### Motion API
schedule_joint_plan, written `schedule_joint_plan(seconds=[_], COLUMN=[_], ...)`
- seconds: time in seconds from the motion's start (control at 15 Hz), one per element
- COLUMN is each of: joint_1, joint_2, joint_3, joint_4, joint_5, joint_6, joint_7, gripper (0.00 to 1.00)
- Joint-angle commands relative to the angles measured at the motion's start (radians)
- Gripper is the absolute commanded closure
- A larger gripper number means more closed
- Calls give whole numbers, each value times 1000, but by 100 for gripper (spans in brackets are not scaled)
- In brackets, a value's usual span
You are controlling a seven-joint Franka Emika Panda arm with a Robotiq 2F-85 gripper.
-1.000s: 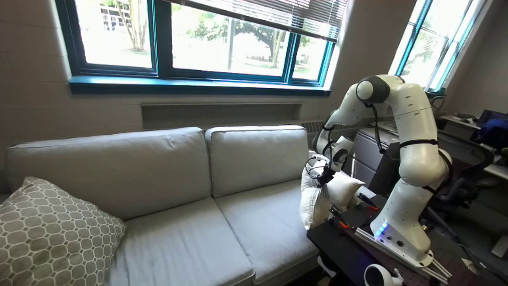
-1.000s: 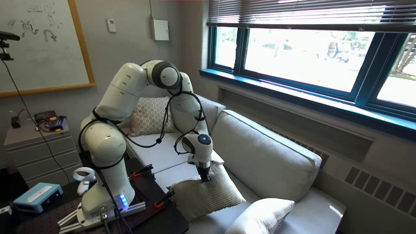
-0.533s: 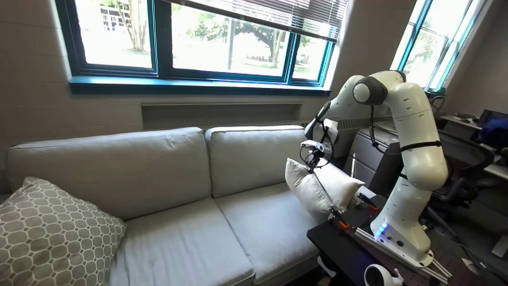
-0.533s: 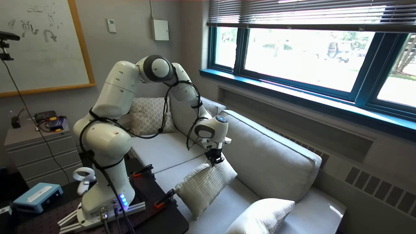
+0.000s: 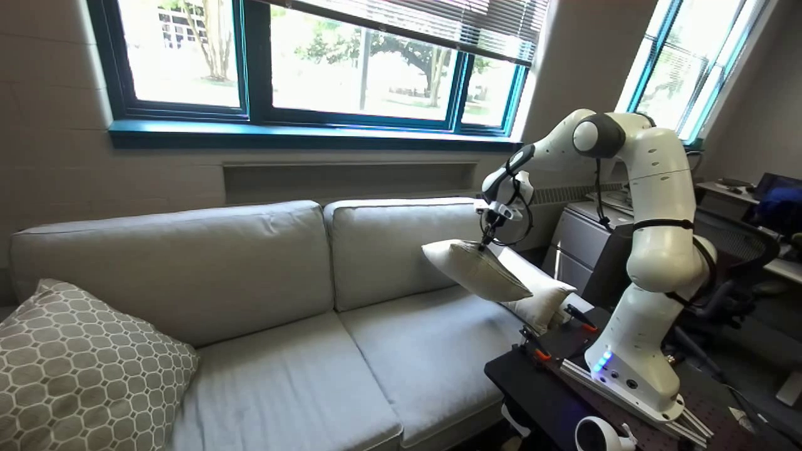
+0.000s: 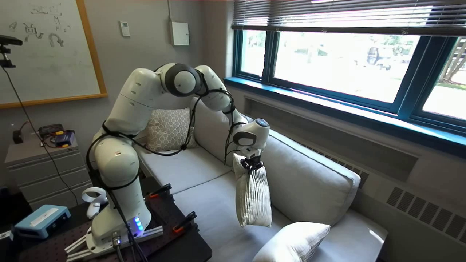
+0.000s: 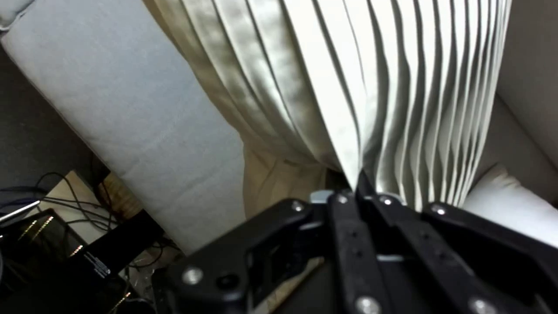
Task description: Arrange the cushions on the couch
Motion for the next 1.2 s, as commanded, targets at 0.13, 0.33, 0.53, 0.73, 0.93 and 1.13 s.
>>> schedule_joint_plan(seconds=[0.13,0.33,0.53,0.73,0.93,1.13], joint_1=[-194,-234,-247,-297,-332,-348], joint_2=[36,69,122,245,385,443], joint_3=[147,178,163,165,157,134], joint_4=[88,155,244,387,525,570], joint_5=[89,155,198,287,357,407], joint_6=[-120,-226,-361,-512,-662,-750], joint_7=[-303,-451,-525,-610,-643,-616], gripper=[98,98,98,98,98,98])
